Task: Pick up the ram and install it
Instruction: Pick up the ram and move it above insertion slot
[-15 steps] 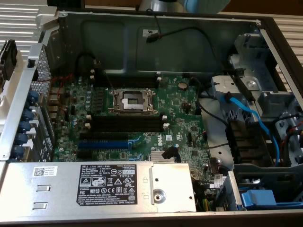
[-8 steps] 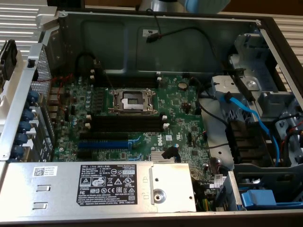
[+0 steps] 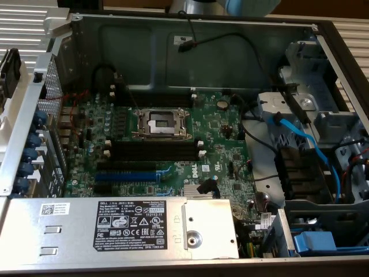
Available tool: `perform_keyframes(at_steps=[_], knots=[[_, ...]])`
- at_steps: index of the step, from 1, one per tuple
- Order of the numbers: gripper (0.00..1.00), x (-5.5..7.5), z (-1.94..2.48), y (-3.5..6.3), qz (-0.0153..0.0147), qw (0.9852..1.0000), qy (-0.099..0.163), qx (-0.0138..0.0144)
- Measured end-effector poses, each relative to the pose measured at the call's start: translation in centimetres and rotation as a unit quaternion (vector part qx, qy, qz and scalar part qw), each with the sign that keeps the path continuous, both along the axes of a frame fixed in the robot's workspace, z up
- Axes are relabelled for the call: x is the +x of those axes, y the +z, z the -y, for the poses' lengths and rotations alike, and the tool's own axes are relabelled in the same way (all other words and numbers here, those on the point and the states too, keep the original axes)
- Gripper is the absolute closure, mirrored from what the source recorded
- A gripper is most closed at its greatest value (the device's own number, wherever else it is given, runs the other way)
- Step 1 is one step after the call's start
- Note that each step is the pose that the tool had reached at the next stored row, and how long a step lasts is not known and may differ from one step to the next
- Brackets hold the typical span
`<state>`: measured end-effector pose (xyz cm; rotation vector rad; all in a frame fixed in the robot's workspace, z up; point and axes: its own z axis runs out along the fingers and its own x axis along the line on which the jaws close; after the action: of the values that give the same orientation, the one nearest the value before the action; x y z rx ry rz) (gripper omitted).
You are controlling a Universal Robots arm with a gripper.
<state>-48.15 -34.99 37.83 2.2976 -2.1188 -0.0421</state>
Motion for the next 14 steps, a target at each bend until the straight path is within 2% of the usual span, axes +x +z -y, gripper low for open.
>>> perform_keyframes(at_steps=[14], knots=[[0.90, 0.02, 0.00, 0.00, -0.0047, 1.0000, 0.000, 0.0000]])
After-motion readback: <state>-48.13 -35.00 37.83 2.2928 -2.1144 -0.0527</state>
